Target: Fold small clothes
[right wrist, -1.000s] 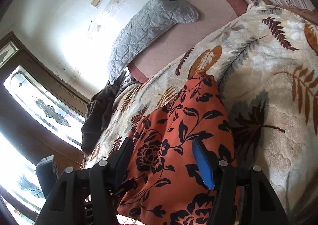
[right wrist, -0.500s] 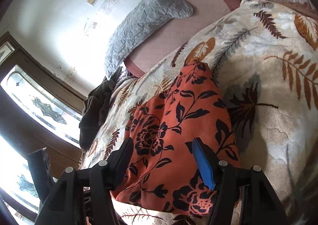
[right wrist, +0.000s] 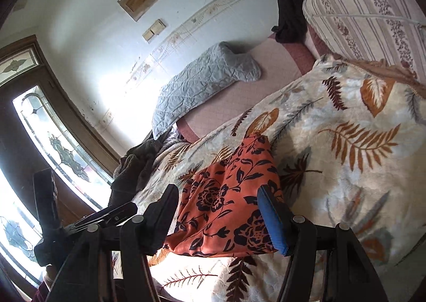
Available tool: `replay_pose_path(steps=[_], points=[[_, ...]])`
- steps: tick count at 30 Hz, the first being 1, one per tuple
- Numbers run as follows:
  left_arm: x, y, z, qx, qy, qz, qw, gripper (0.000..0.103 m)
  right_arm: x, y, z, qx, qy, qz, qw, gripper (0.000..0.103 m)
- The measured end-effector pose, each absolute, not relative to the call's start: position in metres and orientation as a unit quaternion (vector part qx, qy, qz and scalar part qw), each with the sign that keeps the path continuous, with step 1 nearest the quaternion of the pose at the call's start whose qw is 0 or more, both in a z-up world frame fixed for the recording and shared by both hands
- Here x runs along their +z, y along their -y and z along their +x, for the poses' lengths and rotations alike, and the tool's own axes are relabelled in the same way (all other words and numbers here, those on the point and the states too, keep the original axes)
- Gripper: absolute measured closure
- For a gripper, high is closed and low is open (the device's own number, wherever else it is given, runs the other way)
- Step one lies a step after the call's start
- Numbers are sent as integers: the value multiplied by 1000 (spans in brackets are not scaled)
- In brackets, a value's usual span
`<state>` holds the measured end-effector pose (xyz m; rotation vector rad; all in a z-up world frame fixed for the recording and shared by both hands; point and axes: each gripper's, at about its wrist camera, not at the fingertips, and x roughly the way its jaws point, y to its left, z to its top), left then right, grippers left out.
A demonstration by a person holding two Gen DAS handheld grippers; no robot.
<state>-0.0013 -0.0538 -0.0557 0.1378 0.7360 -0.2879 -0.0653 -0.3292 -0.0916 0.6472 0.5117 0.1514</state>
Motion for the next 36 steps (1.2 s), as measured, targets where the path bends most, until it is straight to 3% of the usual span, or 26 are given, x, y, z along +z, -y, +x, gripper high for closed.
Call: replay_pose_path(steps=[17,21,36], points=[[9,48,-53,-138,-234,121,955,14,8,325,-119,70,-130,287,947,32],[24,39,-57,-130,-213,105,963,7,24,313,-128,67,-114,263,956,27],[21,21,-61,-109,-199,113,967,5,21,287,-119,51,-157,226,960,24]])
